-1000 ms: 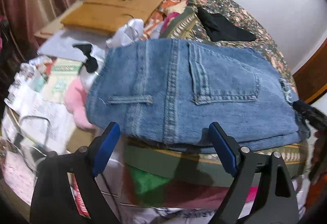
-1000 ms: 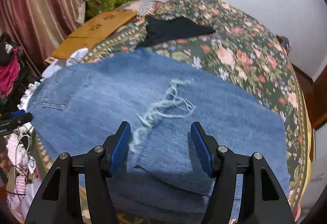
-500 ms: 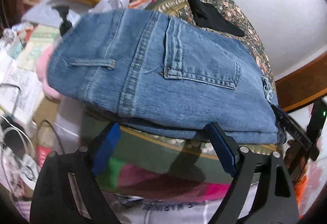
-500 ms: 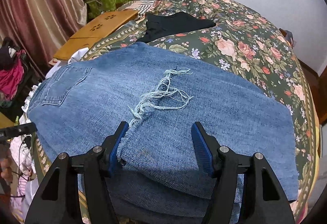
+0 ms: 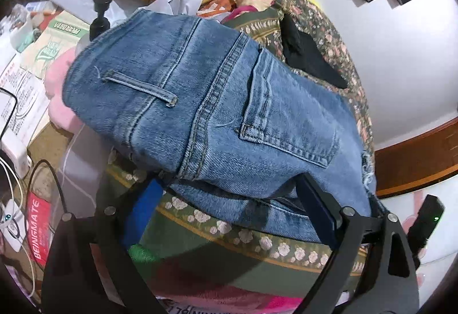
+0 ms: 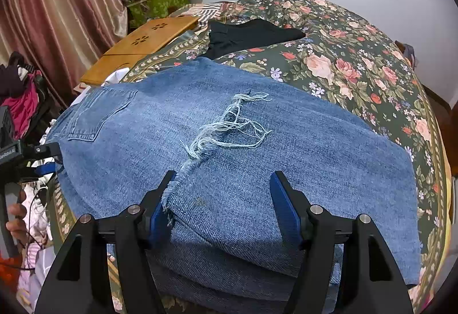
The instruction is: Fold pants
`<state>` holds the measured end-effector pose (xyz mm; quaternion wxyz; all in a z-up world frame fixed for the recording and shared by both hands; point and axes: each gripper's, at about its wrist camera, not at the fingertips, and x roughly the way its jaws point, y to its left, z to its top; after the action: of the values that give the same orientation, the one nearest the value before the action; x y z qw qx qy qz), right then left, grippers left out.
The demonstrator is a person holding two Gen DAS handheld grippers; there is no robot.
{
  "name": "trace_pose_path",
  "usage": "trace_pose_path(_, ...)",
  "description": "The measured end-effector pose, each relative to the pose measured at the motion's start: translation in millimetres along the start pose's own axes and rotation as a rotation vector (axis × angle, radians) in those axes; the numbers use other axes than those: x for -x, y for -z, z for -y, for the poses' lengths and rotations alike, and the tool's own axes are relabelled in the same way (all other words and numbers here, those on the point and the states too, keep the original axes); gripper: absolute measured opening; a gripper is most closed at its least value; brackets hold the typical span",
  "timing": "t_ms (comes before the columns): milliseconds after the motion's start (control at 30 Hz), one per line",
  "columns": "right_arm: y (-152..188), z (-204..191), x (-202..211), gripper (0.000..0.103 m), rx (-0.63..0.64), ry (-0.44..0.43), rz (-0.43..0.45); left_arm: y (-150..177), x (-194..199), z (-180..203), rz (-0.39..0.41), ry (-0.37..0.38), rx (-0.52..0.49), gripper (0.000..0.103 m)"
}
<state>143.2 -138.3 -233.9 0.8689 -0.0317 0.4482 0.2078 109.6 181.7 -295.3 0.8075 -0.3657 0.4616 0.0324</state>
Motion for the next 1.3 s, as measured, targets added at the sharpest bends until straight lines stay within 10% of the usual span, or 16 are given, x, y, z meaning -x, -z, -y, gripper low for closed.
trace_pose_path(533, 0.8, -0.9, -3.6, 0.064, 0.015, 0.0, -0.002, -31.8, -33.0, -5.5, 0.004, -0.014, 0.11, 0.095)
trace_pose_path(633, 0.5, -1.7, -4.0, 0.064, 0.021, -0.001, -0.004, -36.8, -34.6, -2.8, 0.027, -0.062, 0.112, 0.079)
trace_pose_path(933, 1.4, -1.3, -2.6, 0.064, 0.012, -0.008, -0.005, -40.9, -16.4, 42.7, 0.081, -0.167, -0.131, 0.031)
trace_pose_path(1300, 6.2, 20.1, 25.1, 0.064, -0.043, -0.012, 0.024, -41.1, 45.3, 165.0, 0.298, -0.177, -0.48, 0.022)
